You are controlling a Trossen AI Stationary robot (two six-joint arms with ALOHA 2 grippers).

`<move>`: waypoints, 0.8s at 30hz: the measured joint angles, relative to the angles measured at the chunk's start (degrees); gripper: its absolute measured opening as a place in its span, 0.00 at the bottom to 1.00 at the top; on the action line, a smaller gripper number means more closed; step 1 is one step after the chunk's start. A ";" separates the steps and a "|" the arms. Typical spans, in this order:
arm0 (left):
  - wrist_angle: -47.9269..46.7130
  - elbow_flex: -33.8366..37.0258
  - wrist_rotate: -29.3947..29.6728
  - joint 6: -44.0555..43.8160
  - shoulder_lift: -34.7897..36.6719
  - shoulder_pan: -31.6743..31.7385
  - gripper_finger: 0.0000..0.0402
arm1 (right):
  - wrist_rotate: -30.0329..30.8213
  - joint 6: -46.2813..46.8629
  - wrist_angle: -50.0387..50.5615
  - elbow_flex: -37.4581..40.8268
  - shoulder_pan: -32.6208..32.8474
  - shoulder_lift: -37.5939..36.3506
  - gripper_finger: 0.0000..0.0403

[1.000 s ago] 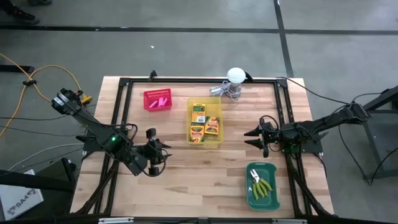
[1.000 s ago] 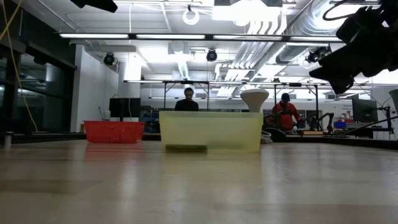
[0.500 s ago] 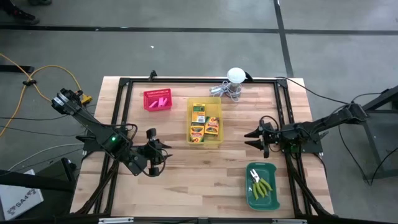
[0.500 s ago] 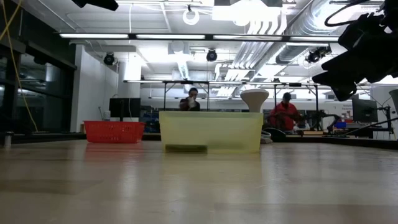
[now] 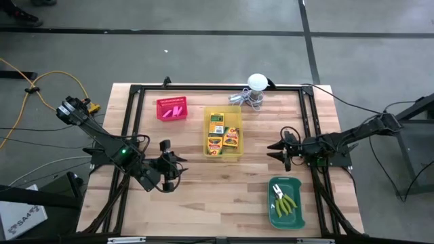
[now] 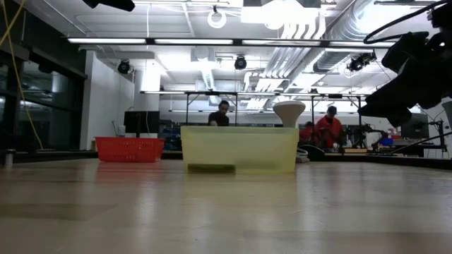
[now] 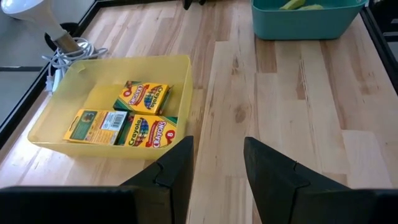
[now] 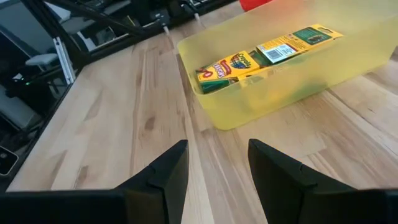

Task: Pick & Place School Supplies
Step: Return to Home Position

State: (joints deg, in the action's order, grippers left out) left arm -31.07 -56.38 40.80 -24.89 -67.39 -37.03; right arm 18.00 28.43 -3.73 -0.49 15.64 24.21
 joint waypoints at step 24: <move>0.08 -0.02 -0.53 -0.23 0.00 0.00 0.34 | -18.04 -1.28 3.21 0.04 -0.05 -0.04 0.39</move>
State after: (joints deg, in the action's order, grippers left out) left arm -30.99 -56.40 40.27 -25.12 -67.40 -37.04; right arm -0.04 27.15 -0.51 -0.45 15.59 24.16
